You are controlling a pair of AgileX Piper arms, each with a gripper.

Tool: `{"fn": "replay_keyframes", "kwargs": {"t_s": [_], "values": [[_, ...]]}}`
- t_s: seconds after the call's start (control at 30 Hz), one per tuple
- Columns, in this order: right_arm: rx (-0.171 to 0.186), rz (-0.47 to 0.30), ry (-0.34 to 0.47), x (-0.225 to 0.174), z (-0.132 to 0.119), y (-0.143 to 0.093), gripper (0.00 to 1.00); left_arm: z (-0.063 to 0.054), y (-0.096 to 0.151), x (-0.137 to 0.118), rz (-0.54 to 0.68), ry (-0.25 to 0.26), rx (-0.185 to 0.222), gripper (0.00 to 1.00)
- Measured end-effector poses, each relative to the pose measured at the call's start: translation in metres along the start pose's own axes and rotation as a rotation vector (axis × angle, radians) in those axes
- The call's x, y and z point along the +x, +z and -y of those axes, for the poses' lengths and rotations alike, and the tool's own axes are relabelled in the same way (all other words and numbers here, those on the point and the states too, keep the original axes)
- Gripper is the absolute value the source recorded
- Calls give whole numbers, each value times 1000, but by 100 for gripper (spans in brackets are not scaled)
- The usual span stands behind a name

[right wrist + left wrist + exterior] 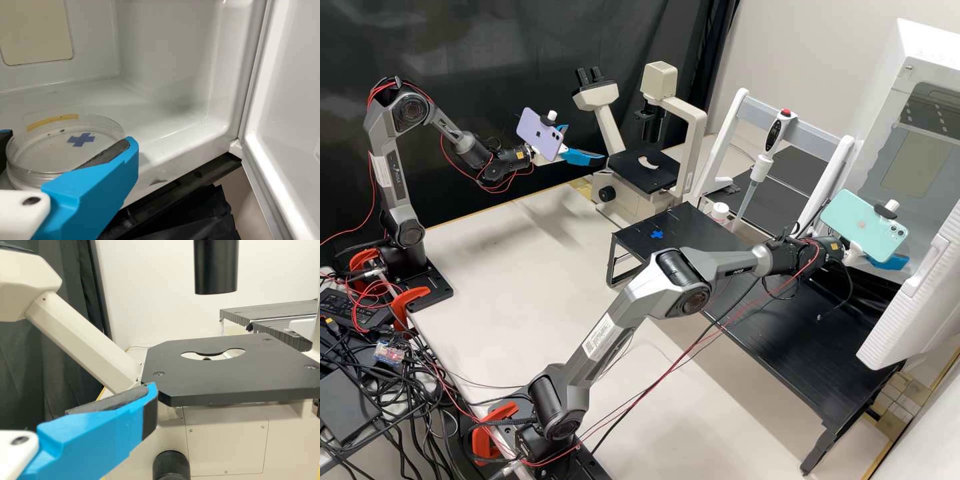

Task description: Move the petri dish to the incubator

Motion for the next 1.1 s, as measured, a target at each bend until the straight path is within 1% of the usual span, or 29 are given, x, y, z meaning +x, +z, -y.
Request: {"fn": "replay_keyframes", "kwargs": {"t_s": [0.53,0.57,0.6,0.67,0.73,0.77,0.87,1.1], "values": [[-2,3,10,15,3,2,0,0,0,0,0,0,0,100],[-3,8,6,15,3,1,100,0,0,0,0,0,0,100],[-7,11,4,14,3,1,100,0,0,0,0,0,0,100],[-42,11,3,15,5,-1,100,0,0,0,0,0,0,100],[-54,11,2,16,6,-1,100,0,0,0,0,0,0,100],[-68,11,-1,17,9,-1,100,0,0,0,0,0,0,100],[-77,23,-8,17,11,0,100,0,0,0,0,0,0,100],[-71,26,-8,17,12,-1,100,0,0,0,0,0,0,100]]}}
